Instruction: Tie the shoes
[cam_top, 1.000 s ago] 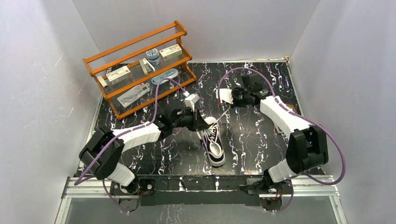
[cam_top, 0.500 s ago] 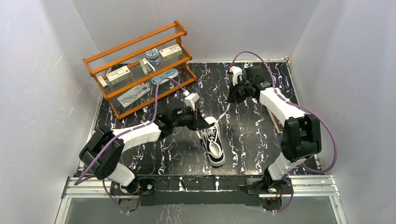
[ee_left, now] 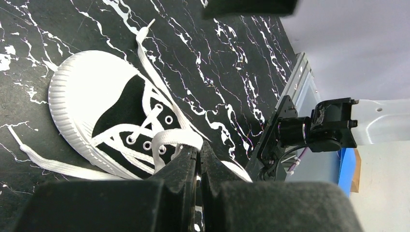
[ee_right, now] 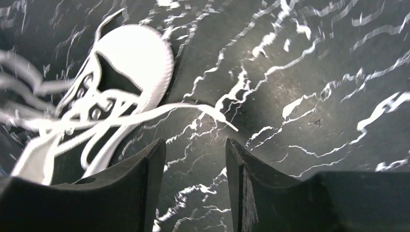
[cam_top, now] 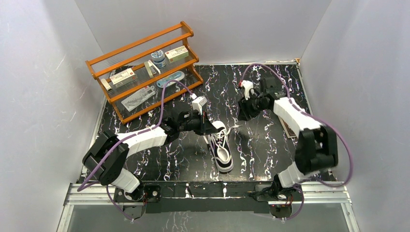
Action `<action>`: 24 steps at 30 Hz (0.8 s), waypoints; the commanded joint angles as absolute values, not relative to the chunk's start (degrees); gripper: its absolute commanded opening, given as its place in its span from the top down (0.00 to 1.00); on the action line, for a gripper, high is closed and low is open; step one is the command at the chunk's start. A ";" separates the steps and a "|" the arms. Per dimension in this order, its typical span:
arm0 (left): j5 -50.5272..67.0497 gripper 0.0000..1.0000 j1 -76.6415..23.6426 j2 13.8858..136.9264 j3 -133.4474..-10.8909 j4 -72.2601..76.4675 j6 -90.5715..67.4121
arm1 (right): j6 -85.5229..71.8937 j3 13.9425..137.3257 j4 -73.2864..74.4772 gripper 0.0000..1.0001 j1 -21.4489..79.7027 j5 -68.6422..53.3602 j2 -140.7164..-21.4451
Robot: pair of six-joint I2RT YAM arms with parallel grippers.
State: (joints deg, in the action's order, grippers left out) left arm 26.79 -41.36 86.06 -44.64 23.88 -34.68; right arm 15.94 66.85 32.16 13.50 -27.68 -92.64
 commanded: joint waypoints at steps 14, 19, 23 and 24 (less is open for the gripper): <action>30.81 1.00 -40.96 84.83 -46.86 25.45 -34.36 | 58.75 48.82 19.42 0.46 23.99 -46.66 -77.12; 30.75 1.00 -40.96 83.98 -47.14 25.08 -35.01 | 57.56 48.71 16.56 0.50 24.15 -47.59 -79.95; 30.82 1.00 -40.95 84.18 -47.29 25.18 -35.43 | 57.86 48.18 15.70 0.53 24.19 -48.59 -81.07; 30.72 1.00 -40.96 84.12 -47.33 25.20 -35.56 | 58.10 47.76 15.57 0.53 24.29 -48.72 -81.00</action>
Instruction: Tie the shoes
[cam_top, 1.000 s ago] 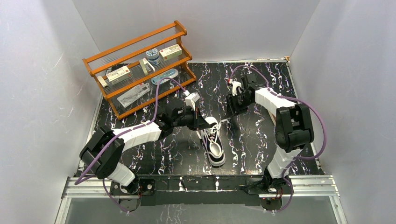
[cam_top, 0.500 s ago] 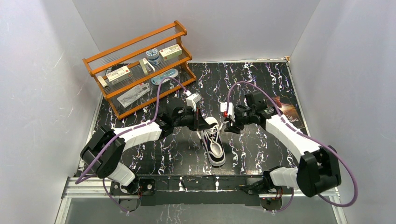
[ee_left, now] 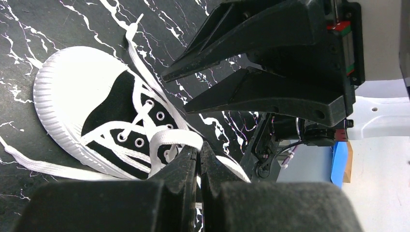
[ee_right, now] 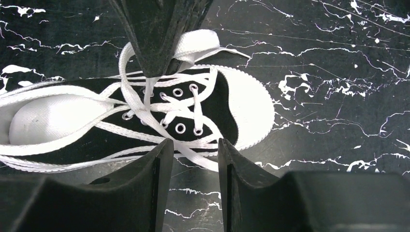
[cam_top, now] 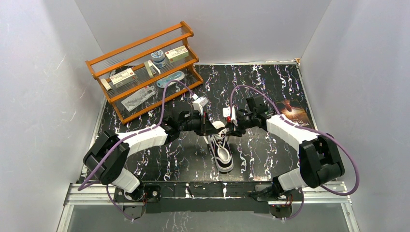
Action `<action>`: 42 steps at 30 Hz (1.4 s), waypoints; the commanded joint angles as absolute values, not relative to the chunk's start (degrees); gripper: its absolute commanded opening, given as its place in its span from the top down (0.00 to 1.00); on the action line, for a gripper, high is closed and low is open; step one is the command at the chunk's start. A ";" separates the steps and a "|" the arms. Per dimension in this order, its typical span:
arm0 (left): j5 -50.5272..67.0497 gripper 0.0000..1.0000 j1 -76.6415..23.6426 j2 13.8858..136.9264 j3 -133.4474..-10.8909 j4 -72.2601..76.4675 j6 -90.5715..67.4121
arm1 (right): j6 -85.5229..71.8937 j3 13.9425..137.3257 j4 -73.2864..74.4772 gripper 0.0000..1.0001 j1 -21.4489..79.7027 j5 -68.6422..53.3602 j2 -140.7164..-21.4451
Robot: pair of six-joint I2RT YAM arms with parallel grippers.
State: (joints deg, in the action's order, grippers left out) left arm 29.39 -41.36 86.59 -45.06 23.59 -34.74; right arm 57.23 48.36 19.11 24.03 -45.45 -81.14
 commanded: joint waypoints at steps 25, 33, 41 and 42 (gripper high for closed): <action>31.37 1.00 -40.91 84.08 -48.37 23.45 -34.35 | 51.14 45.62 9.57 1.00 24.48 -48.96 -80.33; 31.59 1.00 -40.96 83.52 -49.04 22.06 -33.15 | 38.01 44.72 2.25 1.00 23.52 -48.24 -79.98; 31.62 1.00 -40.95 83.47 -49.04 22.36 -32.80 | 31.17 48.29 4.48 1.00 23.47 -57.63 -84.33; 31.56 1.00 -40.96 83.56 -49.12 22.40 -32.74 | 31.53 48.17 4.77 1.00 23.47 -59.66 -84.39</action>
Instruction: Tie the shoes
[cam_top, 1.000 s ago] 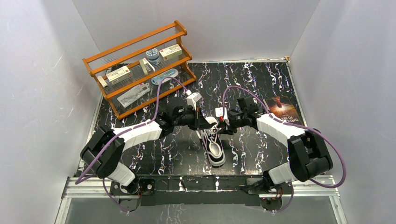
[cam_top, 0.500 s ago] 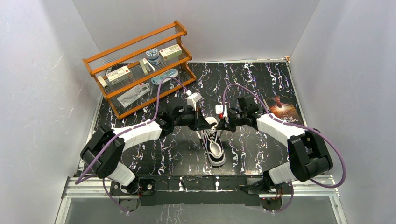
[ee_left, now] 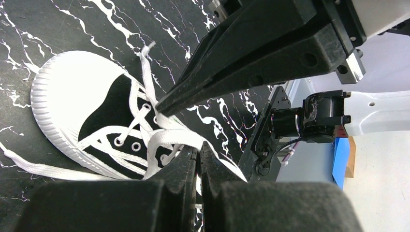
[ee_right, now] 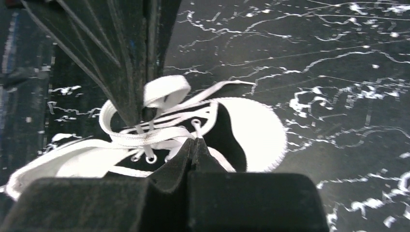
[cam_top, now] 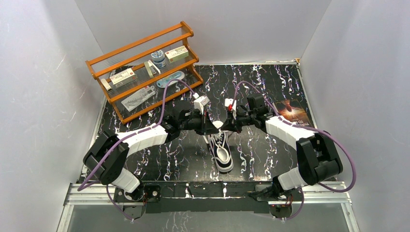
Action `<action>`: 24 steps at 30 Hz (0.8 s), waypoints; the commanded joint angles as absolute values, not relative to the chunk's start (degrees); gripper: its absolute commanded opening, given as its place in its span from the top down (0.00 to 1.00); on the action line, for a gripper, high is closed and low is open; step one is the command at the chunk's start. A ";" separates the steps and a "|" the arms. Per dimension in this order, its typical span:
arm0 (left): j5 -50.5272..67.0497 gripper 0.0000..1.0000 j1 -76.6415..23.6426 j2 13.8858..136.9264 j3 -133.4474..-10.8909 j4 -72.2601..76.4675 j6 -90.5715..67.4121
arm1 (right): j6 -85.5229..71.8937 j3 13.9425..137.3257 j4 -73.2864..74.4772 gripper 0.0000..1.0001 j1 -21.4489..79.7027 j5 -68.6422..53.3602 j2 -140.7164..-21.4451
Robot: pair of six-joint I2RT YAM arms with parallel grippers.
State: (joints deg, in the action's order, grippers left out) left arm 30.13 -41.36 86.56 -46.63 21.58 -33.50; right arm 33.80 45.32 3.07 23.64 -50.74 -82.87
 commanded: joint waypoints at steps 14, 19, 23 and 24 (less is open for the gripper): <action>32.34 1.00 -40.96 84.29 -49.66 22.28 -31.66 | 32.52 48.76 7.94 1.00 23.47 -70.90 -90.50; 32.35 1.00 -40.96 84.61 -49.40 22.23 -31.54 | 33.12 49.72 8.27 1.00 23.47 -71.90 -92.61; 33.17 1.00 -40.95 85.98 -49.55 22.79 -31.99 | 31.85 50.19 6.62 1.00 23.52 -73.67 -94.36; 33.30 1.00 -40.91 86.37 -49.61 22.96 -32.06 | 31.81 50.37 6.60 1.00 23.54 -74.32 -94.84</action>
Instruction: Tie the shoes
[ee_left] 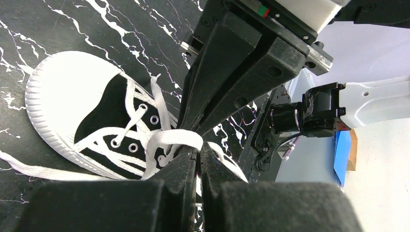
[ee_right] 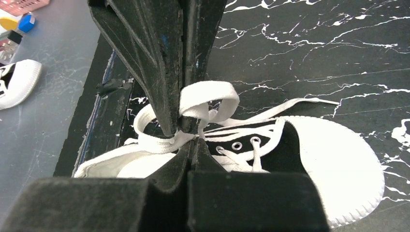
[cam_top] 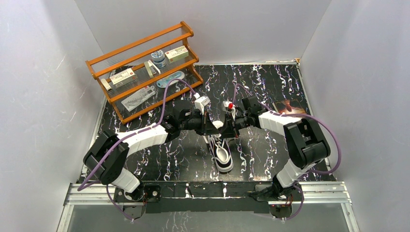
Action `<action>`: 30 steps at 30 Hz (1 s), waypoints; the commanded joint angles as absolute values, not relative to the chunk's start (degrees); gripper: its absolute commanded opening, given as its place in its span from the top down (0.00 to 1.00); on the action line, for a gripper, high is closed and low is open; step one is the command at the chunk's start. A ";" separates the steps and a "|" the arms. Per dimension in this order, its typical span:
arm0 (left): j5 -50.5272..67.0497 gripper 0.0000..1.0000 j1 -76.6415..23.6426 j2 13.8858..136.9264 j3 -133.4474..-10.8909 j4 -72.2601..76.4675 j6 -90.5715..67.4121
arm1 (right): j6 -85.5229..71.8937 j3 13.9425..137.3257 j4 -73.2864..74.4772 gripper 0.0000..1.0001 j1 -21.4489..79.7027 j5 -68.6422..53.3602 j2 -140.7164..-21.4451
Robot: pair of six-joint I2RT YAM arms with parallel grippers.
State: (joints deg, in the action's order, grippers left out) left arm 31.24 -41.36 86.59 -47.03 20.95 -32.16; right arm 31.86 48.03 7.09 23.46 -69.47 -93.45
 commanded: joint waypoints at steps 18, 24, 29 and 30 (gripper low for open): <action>30.30 0.75 -40.23 88.52 -54.09 13.69 -29.97 | 30.32 49.26 3.28 1.00 23.65 -80.44 -99.01; 30.67 0.67 -37.27 84.48 -53.61 7.60 -28.21 | 29.62 49.12 2.33 1.00 23.10 -80.35 -99.93; 31.97 0.16 -35.34 80.69 -52.57 1.34 -25.50 | 28.44 48.21 0.88 1.00 21.86 -79.92 -99.30; 32.06 0.15 -35.15 79.90 -52.16 0.52 -25.01 | 28.39 48.02 0.80 1.00 21.61 -79.68 -99.16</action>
State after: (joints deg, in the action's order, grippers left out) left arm 30.55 -36.25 85.21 -52.25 6.55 -27.73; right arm 29.23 48.53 3.60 22.79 -78.19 -99.88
